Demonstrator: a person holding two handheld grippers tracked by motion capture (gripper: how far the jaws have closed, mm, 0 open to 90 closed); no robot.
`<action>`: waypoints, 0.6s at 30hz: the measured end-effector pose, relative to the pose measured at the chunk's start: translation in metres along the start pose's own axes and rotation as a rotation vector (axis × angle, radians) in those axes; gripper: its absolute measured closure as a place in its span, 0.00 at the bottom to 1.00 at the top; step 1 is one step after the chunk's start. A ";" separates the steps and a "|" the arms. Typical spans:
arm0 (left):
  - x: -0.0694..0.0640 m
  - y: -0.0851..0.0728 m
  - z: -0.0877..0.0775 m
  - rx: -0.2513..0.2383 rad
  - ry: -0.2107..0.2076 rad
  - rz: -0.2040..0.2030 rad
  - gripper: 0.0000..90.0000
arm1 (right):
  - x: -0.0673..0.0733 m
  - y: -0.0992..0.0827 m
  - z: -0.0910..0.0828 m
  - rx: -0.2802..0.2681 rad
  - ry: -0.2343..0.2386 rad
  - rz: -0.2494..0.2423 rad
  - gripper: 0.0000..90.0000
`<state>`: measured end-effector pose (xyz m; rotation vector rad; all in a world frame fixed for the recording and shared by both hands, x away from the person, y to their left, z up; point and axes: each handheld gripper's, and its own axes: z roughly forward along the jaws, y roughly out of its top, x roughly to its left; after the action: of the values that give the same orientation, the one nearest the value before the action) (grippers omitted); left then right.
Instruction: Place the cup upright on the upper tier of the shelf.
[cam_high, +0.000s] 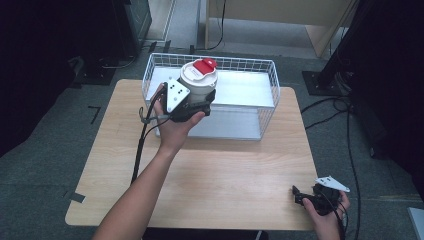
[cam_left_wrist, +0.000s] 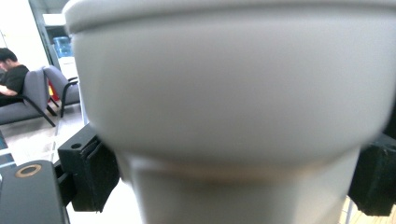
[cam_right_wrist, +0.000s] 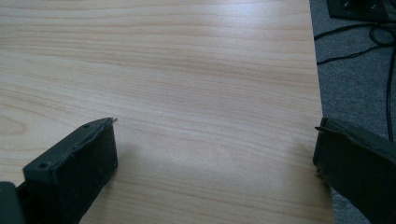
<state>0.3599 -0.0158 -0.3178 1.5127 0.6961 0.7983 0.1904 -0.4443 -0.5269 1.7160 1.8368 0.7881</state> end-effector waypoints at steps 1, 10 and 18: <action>0.000 0.002 0.000 -0.014 -0.004 -0.002 0.10 | 0.000 0.000 0.000 0.000 0.000 -0.001 0.00; 0.007 0.012 0.021 -0.024 0.030 0.013 0.10 | 0.000 0.000 0.000 0.000 0.000 0.000 0.00; 0.024 0.013 0.052 -0.013 0.077 -0.001 0.10 | 0.000 0.000 0.000 0.000 0.004 -0.001 0.00</action>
<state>0.4158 -0.0274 -0.3049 1.4759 0.7476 0.8621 0.1906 -0.4441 -0.5268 1.7139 1.8403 0.7916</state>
